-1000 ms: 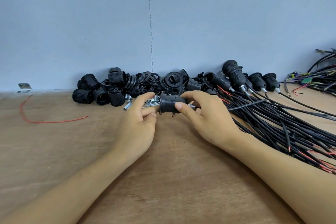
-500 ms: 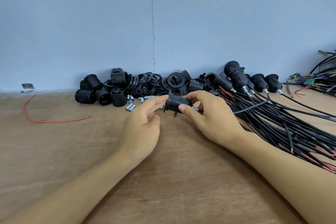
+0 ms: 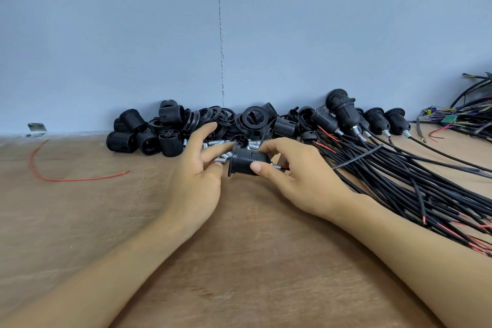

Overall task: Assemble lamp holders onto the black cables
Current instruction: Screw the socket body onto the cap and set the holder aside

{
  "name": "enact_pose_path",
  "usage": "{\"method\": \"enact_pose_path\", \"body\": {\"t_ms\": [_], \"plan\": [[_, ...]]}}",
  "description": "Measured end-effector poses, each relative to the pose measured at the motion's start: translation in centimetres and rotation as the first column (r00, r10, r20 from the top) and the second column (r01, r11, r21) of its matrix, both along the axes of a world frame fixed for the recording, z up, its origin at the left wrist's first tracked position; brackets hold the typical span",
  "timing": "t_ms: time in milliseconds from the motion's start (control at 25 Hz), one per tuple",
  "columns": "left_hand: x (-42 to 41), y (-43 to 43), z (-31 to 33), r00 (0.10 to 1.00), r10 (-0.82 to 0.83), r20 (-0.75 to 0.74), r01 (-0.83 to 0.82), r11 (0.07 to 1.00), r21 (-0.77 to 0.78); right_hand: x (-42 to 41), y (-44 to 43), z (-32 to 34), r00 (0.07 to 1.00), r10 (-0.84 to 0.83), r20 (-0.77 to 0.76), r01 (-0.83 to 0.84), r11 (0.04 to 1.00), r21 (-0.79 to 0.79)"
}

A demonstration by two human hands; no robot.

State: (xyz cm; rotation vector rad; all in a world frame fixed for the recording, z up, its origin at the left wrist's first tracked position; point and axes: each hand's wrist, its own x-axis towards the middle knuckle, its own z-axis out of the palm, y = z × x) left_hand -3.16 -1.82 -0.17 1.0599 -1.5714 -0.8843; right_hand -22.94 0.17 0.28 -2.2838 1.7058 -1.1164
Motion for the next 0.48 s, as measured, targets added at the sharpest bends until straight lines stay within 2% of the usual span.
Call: {"method": "enact_pose_path", "body": {"t_ms": [80, 160, 320, 400, 480], "plan": [[0.0, 0.3, 0.1, 1.000, -0.001, 0.007, 0.002, 0.999, -0.050, -0.3, -0.1, 0.1, 0.998, -0.052, -0.038, 0.052, 0.999, -0.007], [-0.2, 0.7, 0.0, 0.999, -0.017, 0.039, 0.020, 0.997, -0.077, -0.7, -0.3, 0.4, 0.990, -0.139, -0.009, 0.139, 0.989, -0.042], [-0.3, 0.5, -0.2, 0.993, -0.058, 0.105, 0.060, 0.998, -0.013, -0.7, -0.1, 0.7, 0.980, -0.194, 0.053, 0.199, 0.975, -0.102], [-0.4, 0.1, -0.1, 0.996, -0.079, 0.042, 0.076, 0.995, 0.066, -0.5, 0.1, 0.6, 0.989, -0.140, 0.044, 0.144, 0.985, -0.093], [-0.2, -0.3, 0.0, 0.994, -0.073, -0.085, 0.082, 0.990, 0.113, -0.4, 0.2, 0.6, 0.997, -0.078, 0.021, 0.080, 0.995, -0.067]]}}
